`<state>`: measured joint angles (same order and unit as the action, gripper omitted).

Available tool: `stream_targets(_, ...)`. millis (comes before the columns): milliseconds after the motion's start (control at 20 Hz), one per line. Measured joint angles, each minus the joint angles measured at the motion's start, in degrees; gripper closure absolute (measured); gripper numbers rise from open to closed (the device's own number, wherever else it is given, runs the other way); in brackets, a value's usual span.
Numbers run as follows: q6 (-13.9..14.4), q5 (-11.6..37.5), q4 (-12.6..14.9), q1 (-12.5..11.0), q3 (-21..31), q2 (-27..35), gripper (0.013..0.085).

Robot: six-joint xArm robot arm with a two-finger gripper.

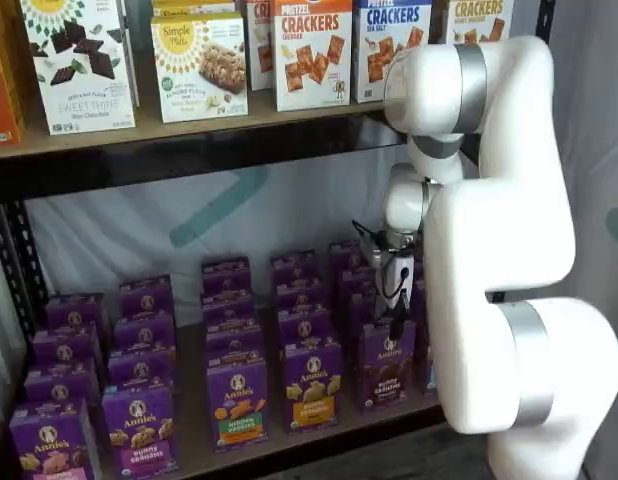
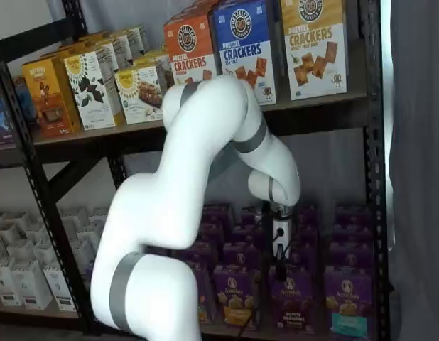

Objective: Pick up the purple box with a brown patch in the center, on the bottom shelf, the fifth box from the left

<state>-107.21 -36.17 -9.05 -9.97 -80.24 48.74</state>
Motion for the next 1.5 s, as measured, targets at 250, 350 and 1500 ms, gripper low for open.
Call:
stream_targets(250, 0.0, -1.1, 0.5, -0.6, -4.3, 3.5, 0.0130)
stream_targets(350, -0.2, -1.5, 0.6, -0.8, -5.7, 4.5, 0.0130)
stream_targets(1500, 2.8, -1.2, 3.6, -0.3, -11.7, 11.1, 0.0250)
